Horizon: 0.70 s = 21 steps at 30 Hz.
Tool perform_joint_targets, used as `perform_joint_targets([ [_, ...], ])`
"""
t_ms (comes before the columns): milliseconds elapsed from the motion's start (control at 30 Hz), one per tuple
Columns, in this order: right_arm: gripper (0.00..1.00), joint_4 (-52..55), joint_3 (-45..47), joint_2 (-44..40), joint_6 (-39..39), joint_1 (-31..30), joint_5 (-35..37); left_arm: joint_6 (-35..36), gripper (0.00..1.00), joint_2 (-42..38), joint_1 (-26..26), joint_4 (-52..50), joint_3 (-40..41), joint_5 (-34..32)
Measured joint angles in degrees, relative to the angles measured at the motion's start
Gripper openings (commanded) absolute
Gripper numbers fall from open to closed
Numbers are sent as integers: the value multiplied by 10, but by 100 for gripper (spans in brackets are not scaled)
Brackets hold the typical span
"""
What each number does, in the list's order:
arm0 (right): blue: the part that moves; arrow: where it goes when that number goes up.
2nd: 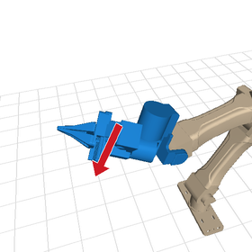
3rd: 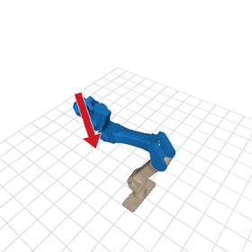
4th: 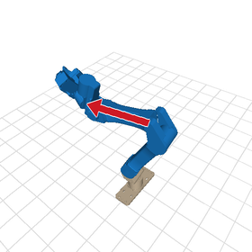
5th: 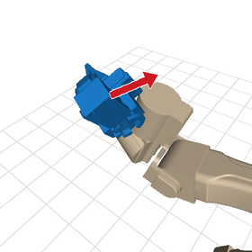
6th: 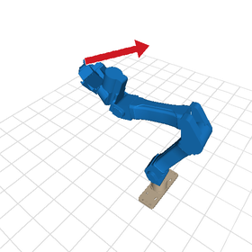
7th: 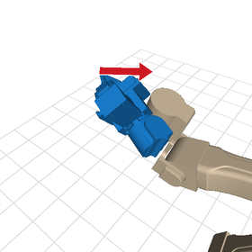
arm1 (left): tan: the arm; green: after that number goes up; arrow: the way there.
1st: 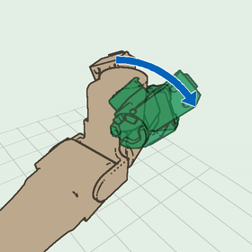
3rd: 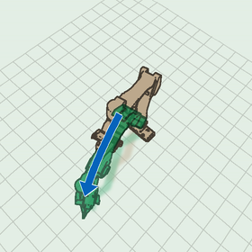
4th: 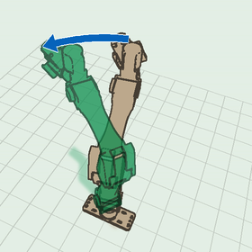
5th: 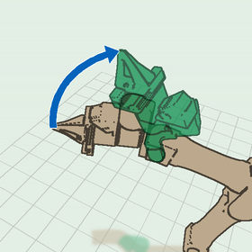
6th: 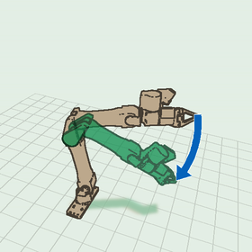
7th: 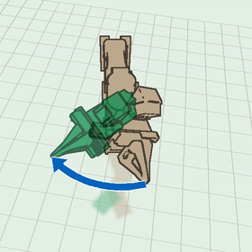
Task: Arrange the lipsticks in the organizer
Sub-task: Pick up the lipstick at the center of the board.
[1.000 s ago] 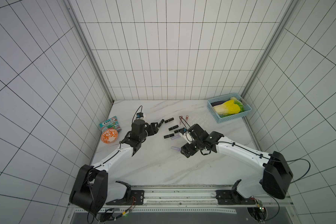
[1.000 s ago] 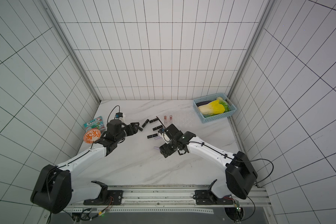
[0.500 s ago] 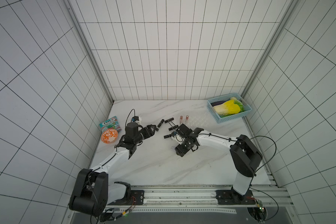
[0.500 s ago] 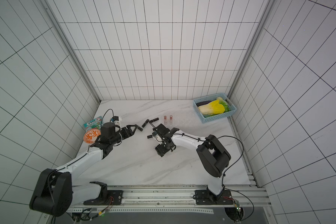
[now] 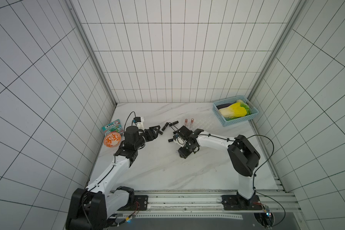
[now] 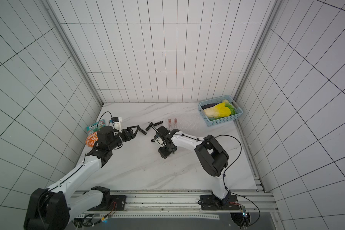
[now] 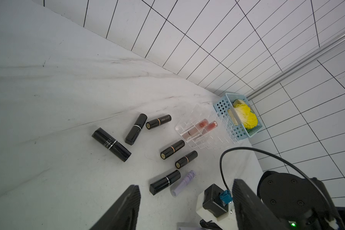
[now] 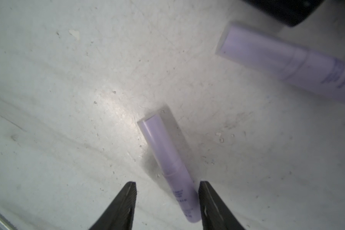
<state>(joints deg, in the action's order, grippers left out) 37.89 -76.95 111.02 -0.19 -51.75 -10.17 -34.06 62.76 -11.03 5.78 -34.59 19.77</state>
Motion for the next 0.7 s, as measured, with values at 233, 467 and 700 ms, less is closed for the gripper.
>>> perform_joint_targets([
  [233, 29, 20, -1, 14, 12, 0, 13, 6, 70, -3, 0, -1, 5, 14],
  [467, 18, 28, -7, 16, 20, 0, 26, 17, 69, -43, 0, -35, 17, 35],
  [700, 17, 13, 49, -96, 32, 5, 34, 21, 77, -55, 0, -47, 18, 104],
])
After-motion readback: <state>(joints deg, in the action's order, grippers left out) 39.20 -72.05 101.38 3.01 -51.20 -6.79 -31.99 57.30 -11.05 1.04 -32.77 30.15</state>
